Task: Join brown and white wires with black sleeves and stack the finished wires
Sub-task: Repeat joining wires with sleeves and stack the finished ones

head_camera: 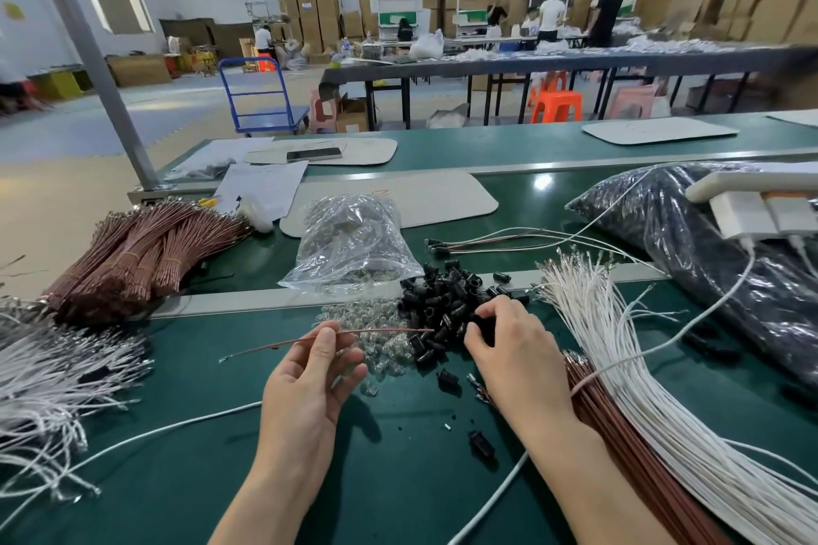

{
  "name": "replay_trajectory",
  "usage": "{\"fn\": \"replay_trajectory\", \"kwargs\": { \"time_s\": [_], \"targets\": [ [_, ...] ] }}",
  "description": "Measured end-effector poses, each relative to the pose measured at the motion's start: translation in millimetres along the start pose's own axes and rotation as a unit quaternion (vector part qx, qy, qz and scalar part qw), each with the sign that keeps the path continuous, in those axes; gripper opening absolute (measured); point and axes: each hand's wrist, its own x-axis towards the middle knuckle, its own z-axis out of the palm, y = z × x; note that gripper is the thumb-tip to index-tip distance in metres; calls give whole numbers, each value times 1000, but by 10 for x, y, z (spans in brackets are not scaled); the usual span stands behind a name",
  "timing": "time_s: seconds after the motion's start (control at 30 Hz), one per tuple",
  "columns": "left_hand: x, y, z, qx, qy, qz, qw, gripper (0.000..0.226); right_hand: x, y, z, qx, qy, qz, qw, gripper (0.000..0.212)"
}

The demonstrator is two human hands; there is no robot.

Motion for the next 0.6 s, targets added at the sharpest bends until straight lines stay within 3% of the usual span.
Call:
{"fn": "replay_trajectory", "kwargs": {
  "time_s": [0.33,0.6],
  "targets": [
    [-40,8,13,14,-40,20,999,24,-333,-108,-156,202,33,-63,977,13],
    [-79,-10,10,43,-56,36,997,21,-418,-153,-102,221,25,-95,970,24]
  ]
}}
